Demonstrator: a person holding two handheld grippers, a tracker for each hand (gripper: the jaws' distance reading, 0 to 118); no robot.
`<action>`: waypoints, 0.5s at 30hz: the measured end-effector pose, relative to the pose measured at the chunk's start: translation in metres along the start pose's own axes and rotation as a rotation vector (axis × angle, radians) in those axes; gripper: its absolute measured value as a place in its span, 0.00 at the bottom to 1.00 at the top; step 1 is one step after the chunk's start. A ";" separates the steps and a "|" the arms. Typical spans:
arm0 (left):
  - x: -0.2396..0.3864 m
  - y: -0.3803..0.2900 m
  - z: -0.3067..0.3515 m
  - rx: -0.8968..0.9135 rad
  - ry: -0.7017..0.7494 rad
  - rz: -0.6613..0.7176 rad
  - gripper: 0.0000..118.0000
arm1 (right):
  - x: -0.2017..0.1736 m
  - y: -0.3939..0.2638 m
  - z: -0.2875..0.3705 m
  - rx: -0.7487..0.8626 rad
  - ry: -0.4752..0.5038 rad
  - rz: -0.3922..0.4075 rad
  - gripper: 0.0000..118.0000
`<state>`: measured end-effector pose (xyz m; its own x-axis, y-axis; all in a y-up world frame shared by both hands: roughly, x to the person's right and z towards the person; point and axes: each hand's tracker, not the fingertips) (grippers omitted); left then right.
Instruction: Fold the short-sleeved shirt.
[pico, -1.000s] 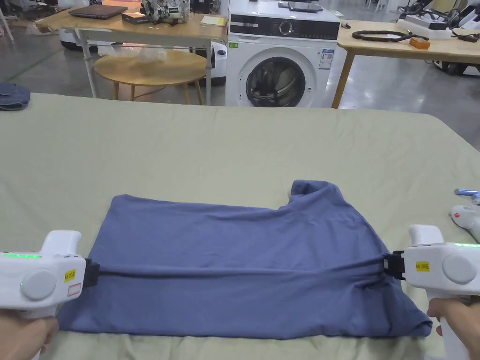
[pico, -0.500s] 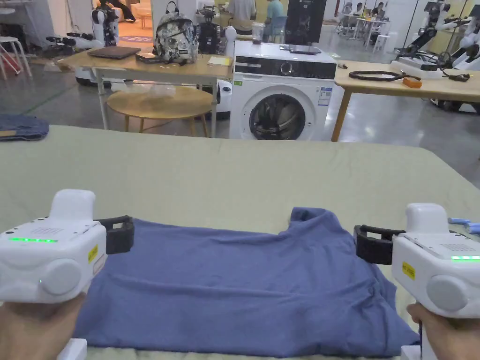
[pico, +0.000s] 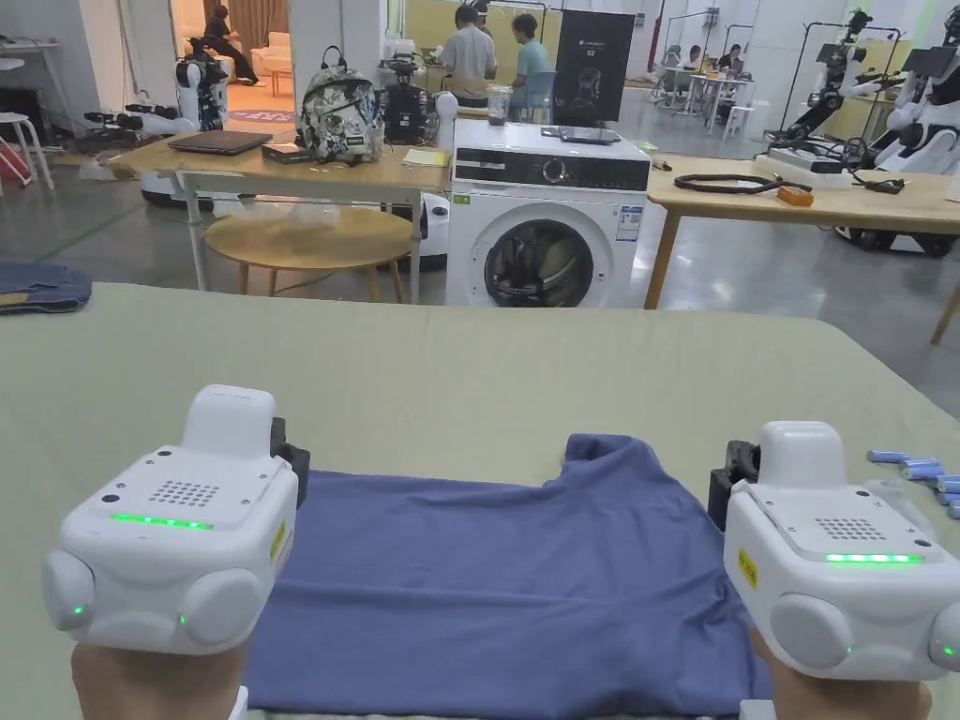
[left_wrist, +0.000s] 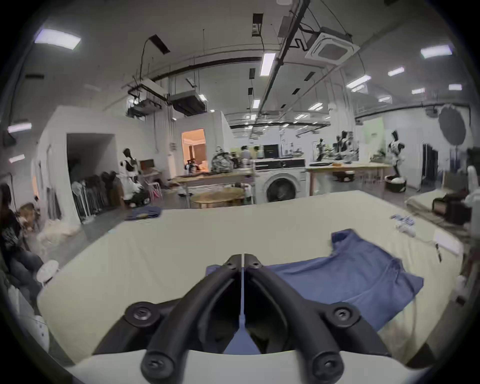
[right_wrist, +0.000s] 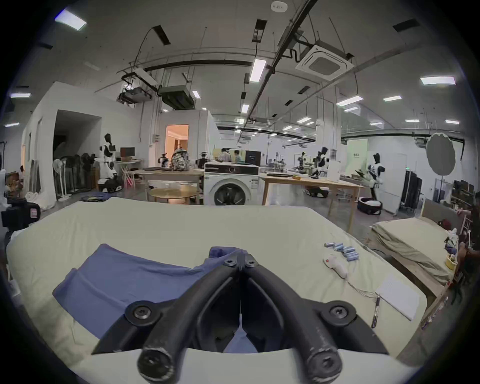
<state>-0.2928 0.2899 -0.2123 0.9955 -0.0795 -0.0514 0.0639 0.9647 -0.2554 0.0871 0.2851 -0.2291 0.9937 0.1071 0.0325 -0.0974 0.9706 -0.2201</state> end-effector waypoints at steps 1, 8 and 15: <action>0.001 0.000 0.001 0.006 -0.013 0.013 0.00 | 0.001 0.001 0.002 0.004 0.006 -0.005 0.00; -0.005 0.000 0.001 0.011 -0.009 -0.003 0.00 | 0.029 0.006 0.001 -0.062 0.093 -0.042 0.00; -0.008 -0.017 -0.001 -0.039 -0.005 0.005 0.00 | 0.088 -0.057 -0.013 -0.277 0.139 -0.084 0.88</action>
<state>-0.3021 0.2735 -0.2087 0.9961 -0.0735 -0.0480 0.0564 0.9547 -0.2922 0.1806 0.2369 -0.2264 0.9975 -0.0194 -0.0673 -0.0153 0.8773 -0.4798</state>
